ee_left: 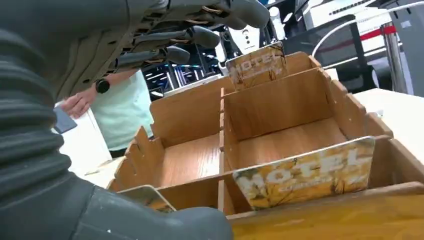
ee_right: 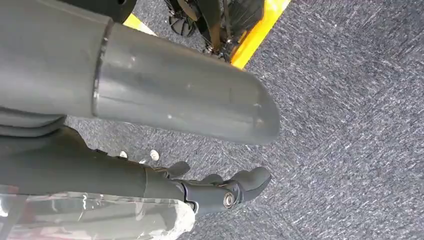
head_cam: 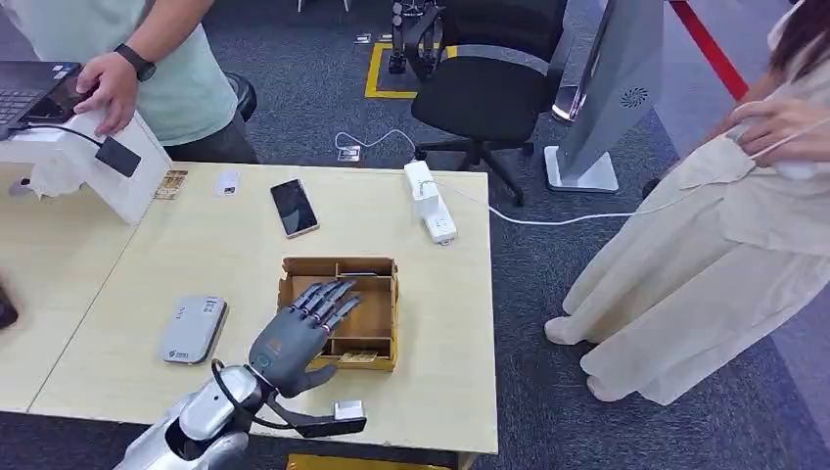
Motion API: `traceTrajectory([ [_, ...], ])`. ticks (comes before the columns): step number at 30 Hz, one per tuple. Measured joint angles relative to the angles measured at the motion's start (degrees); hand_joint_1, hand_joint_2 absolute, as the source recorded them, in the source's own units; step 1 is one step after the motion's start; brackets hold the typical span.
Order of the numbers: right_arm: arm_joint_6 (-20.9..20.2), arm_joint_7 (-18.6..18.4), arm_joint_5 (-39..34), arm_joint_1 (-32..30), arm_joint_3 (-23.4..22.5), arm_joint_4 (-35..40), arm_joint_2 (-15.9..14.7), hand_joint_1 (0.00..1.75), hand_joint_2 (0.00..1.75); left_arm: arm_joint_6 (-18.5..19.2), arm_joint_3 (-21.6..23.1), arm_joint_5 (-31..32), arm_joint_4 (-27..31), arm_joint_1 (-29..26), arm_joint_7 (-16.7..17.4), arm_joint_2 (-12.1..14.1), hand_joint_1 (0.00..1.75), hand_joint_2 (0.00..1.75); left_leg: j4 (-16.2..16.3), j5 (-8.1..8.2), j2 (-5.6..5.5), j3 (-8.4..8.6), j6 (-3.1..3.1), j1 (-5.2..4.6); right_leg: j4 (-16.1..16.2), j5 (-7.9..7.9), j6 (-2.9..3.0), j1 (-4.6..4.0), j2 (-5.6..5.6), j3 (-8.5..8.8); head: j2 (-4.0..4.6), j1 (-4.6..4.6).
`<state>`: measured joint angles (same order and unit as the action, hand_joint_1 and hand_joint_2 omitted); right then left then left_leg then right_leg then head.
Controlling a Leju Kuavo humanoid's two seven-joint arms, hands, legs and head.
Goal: Pass the card to the sensor for recognition and then transmit it.
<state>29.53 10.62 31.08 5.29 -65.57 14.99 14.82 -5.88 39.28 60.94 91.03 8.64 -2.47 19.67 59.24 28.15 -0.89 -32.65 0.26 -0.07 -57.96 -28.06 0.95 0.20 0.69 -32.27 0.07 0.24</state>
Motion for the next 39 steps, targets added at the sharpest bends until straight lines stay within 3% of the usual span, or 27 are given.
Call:
traceTrajectory([
  [17, 0.09, -0.20, -0.02, -0.03, 0.00, 0.02, 0.00, 0.00, 0.00, -0.20, -0.02, 1.01, -0.11, 0.14, 1.05, 1.97, 0.00, 1.75, 0.00, 0.00, 0.00, 0.00, 0.00, 0.00, 0.00, 0.00, 0.00, 0.00, 0.00, 0.00, -0.02, 0.00],
  [31, 0.22, -0.17, -0.61, -0.37, -0.09, 0.17, 0.00, 0.00, 0.00, -0.65, -1.29, 2.38, 0.61, -2.53, 1.95, 5.05, 0.00, 1.75, -0.01, 0.00, 0.00, 0.00, 0.00, 0.00, -0.01, 0.00, 0.00, 0.00, 0.00, 0.01, 0.00, 0.00],
  [39, 1.18, -0.20, -1.07, -0.48, -0.50, 0.35, 0.09, 0.00, 0.00, -2.60, -5.14, 2.71, 4.26, -7.74, 2.01, 7.14, 0.00, 1.75, -0.01, 0.01, 0.01, -0.01, -0.01, 0.01, -0.01, -0.02, 0.00, -0.01, 0.01, -0.01, -0.02, 0.00],
])
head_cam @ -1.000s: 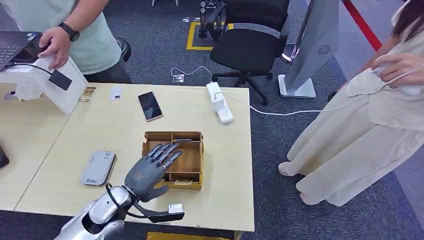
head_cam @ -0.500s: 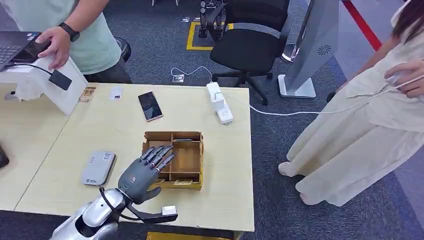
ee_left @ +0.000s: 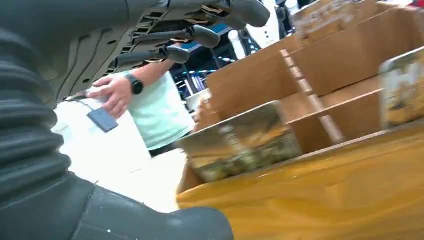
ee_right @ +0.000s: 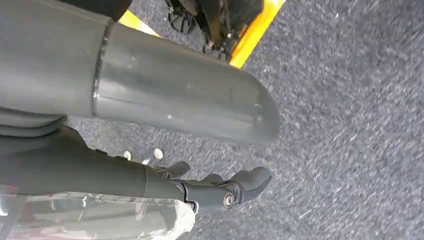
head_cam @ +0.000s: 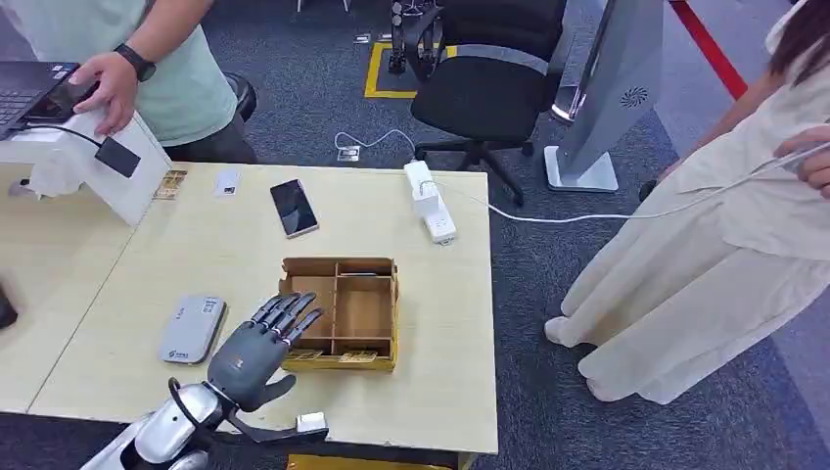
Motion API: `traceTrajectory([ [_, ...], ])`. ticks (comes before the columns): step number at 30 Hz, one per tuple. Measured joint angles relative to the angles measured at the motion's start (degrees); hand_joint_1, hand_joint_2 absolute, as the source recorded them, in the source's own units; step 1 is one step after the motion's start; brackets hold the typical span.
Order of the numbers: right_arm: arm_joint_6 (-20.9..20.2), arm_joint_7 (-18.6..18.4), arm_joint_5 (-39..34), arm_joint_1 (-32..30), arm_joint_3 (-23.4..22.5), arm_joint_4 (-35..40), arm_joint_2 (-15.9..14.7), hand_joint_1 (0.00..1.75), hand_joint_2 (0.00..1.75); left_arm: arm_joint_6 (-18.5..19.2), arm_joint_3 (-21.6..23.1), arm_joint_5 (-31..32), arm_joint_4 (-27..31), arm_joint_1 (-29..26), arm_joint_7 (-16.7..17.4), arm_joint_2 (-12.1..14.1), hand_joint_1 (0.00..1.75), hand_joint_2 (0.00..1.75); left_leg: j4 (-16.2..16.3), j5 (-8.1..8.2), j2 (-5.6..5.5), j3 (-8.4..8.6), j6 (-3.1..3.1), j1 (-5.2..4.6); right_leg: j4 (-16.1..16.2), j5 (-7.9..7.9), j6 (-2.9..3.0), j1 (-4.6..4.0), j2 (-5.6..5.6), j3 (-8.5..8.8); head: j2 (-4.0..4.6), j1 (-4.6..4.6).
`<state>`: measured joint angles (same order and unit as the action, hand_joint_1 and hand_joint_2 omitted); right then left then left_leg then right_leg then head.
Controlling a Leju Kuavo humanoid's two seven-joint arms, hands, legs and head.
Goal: Pass the card to the sensor for recognition and then transmit it.
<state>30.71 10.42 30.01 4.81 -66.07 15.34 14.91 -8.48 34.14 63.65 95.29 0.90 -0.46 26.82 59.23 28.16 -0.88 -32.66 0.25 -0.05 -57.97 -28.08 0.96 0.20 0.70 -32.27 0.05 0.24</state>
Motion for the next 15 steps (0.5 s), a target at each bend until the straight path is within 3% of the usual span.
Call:
traceTrajectory([
  [15, 0.06, 0.20, -0.16, -0.06, -0.66, 0.37, 0.31, 0.00, 0.00, -0.26, -3.95, 0.52, 3.46, -4.06, -2.10, 0.31, 0.00, 1.75, -0.01, 0.00, 0.00, 0.02, 0.00, -0.01, 0.00, 0.01, 0.00, 0.00, -0.01, 0.03, 0.02, -0.02],
])
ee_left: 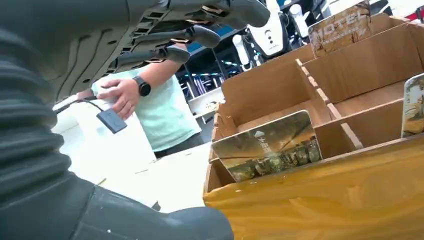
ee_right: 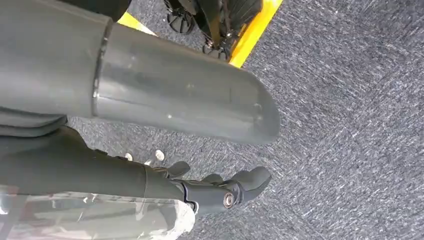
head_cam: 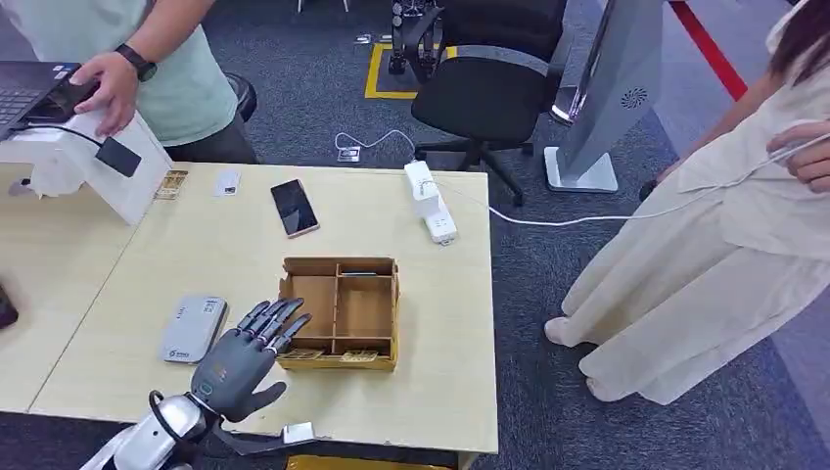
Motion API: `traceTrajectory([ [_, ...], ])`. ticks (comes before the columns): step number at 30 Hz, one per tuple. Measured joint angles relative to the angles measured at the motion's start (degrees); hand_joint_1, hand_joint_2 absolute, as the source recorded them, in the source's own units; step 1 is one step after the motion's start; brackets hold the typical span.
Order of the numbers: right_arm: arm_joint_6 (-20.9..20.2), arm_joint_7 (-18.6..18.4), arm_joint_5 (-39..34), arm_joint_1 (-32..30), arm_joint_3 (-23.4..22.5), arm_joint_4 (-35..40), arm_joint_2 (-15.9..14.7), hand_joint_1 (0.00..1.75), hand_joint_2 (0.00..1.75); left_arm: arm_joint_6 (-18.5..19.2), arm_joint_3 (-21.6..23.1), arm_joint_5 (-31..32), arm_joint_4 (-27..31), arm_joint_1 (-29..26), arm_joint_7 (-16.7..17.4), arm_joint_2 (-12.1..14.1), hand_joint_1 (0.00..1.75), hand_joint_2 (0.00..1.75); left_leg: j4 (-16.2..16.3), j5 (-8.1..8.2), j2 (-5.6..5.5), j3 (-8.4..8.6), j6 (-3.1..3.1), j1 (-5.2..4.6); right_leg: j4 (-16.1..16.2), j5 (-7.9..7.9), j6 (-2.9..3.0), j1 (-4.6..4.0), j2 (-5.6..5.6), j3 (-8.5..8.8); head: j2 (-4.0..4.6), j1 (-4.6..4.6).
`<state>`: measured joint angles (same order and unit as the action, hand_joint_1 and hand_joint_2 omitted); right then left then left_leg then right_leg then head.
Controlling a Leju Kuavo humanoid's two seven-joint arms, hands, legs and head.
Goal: Pass the card to the sensor for recognition and then transmit it.
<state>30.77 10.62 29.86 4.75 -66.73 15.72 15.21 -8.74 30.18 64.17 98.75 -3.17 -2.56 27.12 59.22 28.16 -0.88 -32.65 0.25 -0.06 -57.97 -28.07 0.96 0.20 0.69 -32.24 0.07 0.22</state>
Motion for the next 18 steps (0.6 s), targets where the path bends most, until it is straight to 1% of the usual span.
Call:
traceTrajectory([
  [4, -0.02, 0.02, 0.31, 0.04, -0.09, 0.00, 0.07, 0.00, 0.00, 0.17, -0.15, -0.22, 0.00, -0.14, -1.13, -0.28, 0.00, 1.75, 0.00, 0.00, -0.02, 0.00, 0.00, 0.00, 0.00, -0.01, 0.00, 0.00, -0.02, -0.01, 0.00, 0.02],
  [18, -0.33, 0.44, 0.57, 0.12, -0.20, 0.02, 0.07, 0.00, 0.00, 1.44, -0.11, -1.16, -0.57, 1.78, -1.20, -2.69, 0.00, 1.75, 0.00, 0.00, -0.01, 0.00, 0.00, 0.00, 0.00, 0.00, 0.00, 0.00, -0.01, -0.02, 0.00, 0.00],
])
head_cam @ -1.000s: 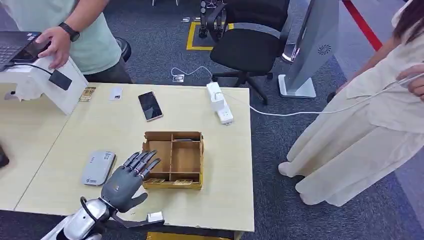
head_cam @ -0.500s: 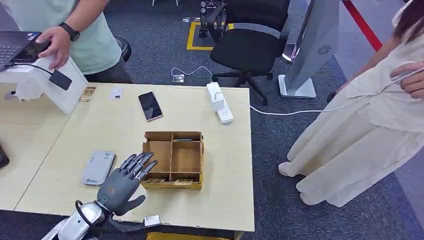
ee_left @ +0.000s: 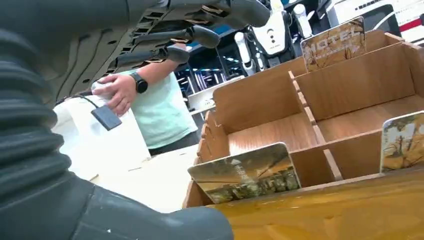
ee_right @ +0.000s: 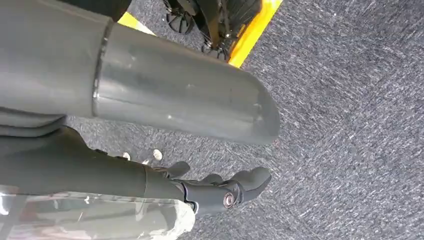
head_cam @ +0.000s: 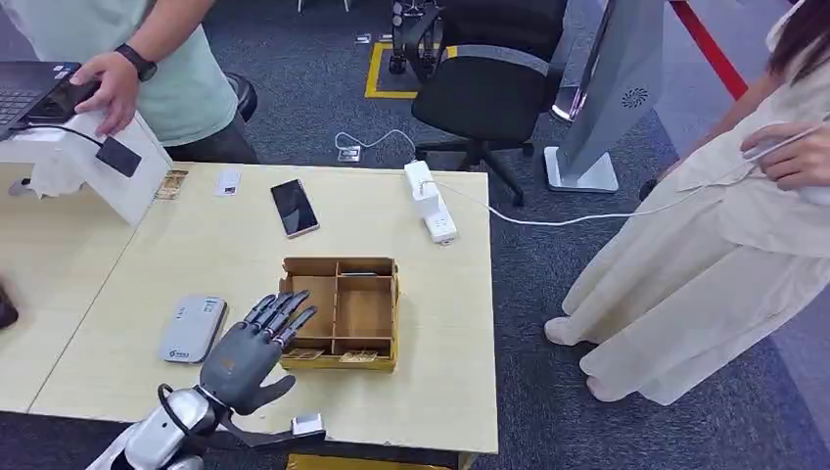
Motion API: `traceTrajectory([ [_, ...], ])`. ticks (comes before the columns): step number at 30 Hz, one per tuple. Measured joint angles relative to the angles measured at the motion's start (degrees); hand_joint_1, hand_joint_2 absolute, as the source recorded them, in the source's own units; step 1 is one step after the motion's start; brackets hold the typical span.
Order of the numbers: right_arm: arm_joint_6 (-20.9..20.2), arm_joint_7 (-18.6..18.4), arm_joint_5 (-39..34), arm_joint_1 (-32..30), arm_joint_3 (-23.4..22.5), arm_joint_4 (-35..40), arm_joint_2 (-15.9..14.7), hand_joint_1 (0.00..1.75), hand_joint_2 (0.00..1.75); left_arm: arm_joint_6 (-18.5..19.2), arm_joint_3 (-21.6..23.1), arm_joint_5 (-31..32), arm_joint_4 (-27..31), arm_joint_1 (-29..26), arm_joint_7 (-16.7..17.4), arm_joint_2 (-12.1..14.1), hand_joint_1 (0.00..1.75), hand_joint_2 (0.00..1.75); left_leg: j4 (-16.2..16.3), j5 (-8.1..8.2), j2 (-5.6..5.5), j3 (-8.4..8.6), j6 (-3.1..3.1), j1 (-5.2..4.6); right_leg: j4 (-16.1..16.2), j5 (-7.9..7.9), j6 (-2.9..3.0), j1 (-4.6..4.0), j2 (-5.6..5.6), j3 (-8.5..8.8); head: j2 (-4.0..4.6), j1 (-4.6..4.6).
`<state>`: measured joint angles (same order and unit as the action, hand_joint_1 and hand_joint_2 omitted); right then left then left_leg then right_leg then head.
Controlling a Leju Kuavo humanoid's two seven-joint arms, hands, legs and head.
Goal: Pass the card to the sensor for recognition and then transmit it.
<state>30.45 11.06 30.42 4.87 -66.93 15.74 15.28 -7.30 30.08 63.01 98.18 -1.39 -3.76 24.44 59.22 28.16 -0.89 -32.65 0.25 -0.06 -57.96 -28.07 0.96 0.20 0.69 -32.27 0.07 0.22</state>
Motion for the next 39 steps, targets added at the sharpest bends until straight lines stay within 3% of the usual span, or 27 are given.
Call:
traceTrajectory([
  [20, -0.55, -0.07, 0.61, 0.03, 0.00, 0.00, 0.00, 0.00, 0.00, 0.07, 0.46, -0.20, -4.24, 1.38, 0.04, -2.67, 0.00, 1.75, 0.00, 0.00, 0.00, 0.00, 0.00, 0.00, 0.00, 0.00, 0.00, 0.00, 0.01, 0.00, -0.02, 0.00],
  [39, -0.79, -0.09, 0.61, 0.02, 0.00, 0.00, 0.00, 0.00, 0.00, -0.90, 0.48, 0.55, -4.76, 1.34, 0.37, -2.82, 0.00, 1.75, 0.00, 0.00, 0.00, 0.00, 0.00, 0.00, 0.00, 0.00, 0.00, 0.00, 0.01, 0.00, 0.00, 0.00],
])
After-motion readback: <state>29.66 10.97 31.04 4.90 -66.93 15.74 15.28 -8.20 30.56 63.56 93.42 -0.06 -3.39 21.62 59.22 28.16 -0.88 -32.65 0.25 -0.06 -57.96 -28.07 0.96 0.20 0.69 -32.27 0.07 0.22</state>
